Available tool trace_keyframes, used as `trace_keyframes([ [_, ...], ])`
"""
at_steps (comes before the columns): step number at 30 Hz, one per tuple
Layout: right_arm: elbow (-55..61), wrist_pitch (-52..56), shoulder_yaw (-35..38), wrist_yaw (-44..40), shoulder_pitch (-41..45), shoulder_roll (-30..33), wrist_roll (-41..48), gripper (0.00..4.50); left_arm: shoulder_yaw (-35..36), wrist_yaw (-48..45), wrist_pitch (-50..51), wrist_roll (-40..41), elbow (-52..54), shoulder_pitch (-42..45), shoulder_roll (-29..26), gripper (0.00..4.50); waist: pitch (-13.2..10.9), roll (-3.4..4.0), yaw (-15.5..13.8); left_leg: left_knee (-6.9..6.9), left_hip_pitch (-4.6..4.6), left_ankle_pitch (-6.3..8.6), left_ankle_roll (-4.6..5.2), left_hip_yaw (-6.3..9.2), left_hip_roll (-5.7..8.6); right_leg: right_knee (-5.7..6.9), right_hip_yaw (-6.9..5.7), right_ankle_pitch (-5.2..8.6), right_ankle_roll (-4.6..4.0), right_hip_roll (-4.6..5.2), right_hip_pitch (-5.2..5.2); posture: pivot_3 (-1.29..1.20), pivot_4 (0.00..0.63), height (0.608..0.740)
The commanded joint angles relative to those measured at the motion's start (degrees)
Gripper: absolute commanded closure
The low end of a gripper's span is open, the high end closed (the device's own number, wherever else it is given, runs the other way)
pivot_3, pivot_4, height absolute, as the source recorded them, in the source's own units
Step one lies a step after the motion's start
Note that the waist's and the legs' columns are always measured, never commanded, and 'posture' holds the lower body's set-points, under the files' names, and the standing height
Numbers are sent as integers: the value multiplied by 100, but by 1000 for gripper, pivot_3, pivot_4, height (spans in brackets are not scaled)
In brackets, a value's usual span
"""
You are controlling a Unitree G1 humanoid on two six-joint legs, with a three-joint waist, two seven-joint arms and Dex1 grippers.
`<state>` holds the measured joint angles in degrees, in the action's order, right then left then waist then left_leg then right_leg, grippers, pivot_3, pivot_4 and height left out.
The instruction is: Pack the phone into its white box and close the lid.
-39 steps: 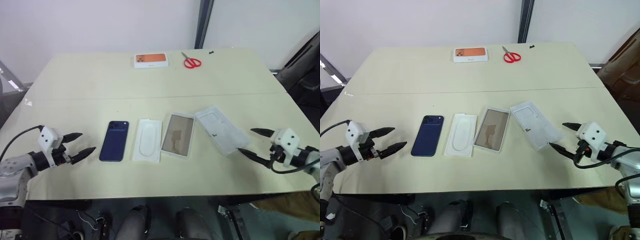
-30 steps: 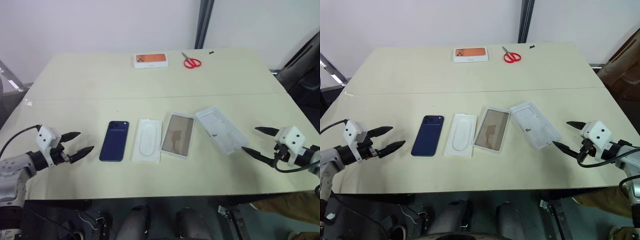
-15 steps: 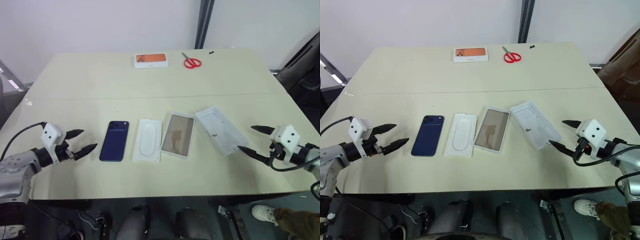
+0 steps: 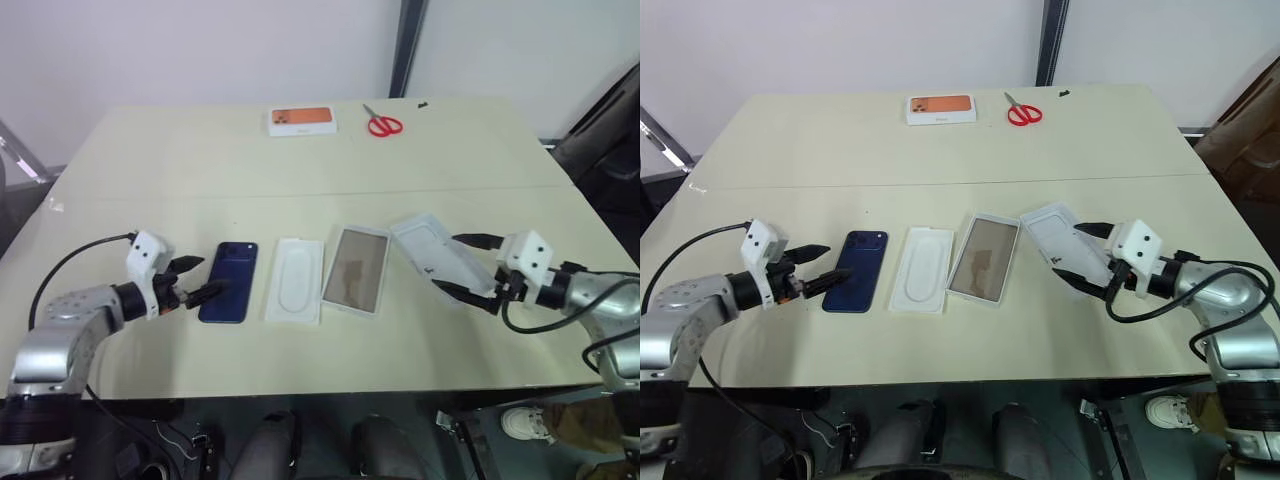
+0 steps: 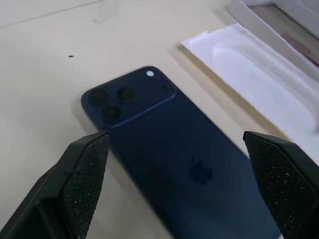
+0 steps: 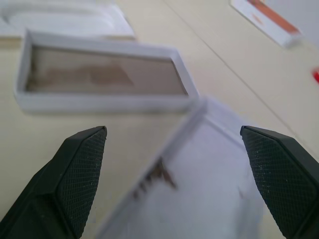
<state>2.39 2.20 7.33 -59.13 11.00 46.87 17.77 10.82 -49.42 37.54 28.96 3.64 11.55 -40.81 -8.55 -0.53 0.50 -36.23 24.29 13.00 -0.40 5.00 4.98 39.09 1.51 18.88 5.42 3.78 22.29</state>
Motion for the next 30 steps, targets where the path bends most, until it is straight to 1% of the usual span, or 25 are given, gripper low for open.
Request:
trace_keyframes([
  [1,308,76,-249,-51,286,-99,-8,0,-130,187,1226,593,166,453,166,25,0,0,0,-1,0,0,0,0,0,0,0,0,0,0,-1,0,150,734],
  [4,374,212,-468,-76,483,-222,27,0,-160,580,2232,923,93,877,503,25,0,-2,6,-3,2,0,0,1,1,0,-1,0,0,0,0,0,150,734],
  [7,311,237,-530,-69,559,-279,0,0,-111,737,2899,1310,227,1091,778,25,0,-2,21,-4,2,-1,-1,2,1,3,-1,0,0,-2,1,0,150,734],
  [11,294,208,-551,-54,519,-307,-24,0,6,1023,3324,1508,165,1299,1037,25,-1,-3,20,-4,2,-4,-5,2,0,3,0,0,1,-4,3,0,150,734],
  [17,240,160,-512,20,501,-334,-77,0,-194,1266,3604,1350,-201,1497,1051,25,0,-3,16,-5,2,-12,-19,2,0,3,0,0,1,-4,2,0,150,734],
  [24,205,149,-498,126,537,-351,-106,0,-220,1537,3842,1339,-687,1868,1382,25,0,-4,10,-8,2,-18,-31,1,1,3,0,0,1,-4,0,0,150,734],
  [30,91,110,-443,192,659,-326,-148,0,-441,1679,4065,1260,-766,2016,1545,25,1,-3,-1,-9,1,-20,-34,1,1,3,0,0,1,-4,-2,0,150,734],
])
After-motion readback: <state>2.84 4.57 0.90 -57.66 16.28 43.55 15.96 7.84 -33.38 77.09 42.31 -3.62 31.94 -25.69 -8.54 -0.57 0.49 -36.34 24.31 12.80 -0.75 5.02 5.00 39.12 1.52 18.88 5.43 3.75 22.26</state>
